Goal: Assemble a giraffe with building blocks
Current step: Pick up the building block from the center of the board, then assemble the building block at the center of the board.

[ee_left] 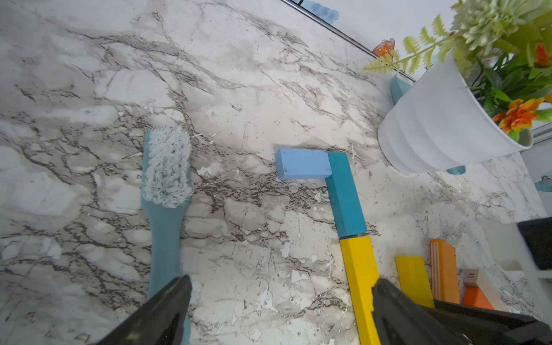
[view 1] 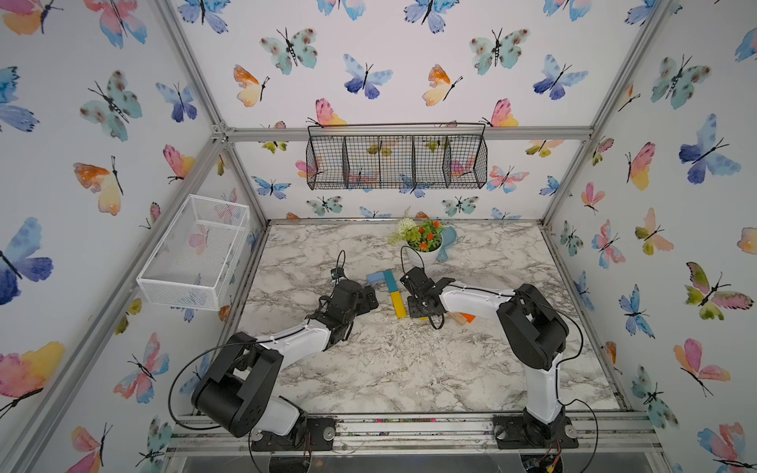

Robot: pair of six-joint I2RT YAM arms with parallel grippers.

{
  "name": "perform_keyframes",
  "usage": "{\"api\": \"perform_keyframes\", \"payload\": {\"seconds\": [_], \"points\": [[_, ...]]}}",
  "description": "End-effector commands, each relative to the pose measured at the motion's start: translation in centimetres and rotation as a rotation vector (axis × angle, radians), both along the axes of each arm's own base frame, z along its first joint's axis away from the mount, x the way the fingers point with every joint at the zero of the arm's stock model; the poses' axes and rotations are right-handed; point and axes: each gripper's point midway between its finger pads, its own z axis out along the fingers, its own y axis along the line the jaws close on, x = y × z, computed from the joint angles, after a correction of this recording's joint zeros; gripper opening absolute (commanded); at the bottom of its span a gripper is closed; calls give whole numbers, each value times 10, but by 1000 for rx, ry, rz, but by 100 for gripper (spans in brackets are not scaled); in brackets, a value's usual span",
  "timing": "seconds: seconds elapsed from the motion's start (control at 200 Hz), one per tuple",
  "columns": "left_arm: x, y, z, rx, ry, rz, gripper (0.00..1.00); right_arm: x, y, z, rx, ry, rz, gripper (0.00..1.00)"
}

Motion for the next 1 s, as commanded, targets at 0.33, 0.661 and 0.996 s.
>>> {"api": "perform_keyframes", "payload": {"seconds": [0.33, 0.661, 0.996], "points": [[2, -1, -2, 6, 2, -9, 97, -68, 14, 20, 119, 63, 110, 11], [2, -1, -3, 5, 5, -12, 97, -84, 46, 14, 117, 68, 120, 11], [2, 0, -2, 8, 1, -7, 97, -86, 52, 4, 121, 91, 121, 12]]}}
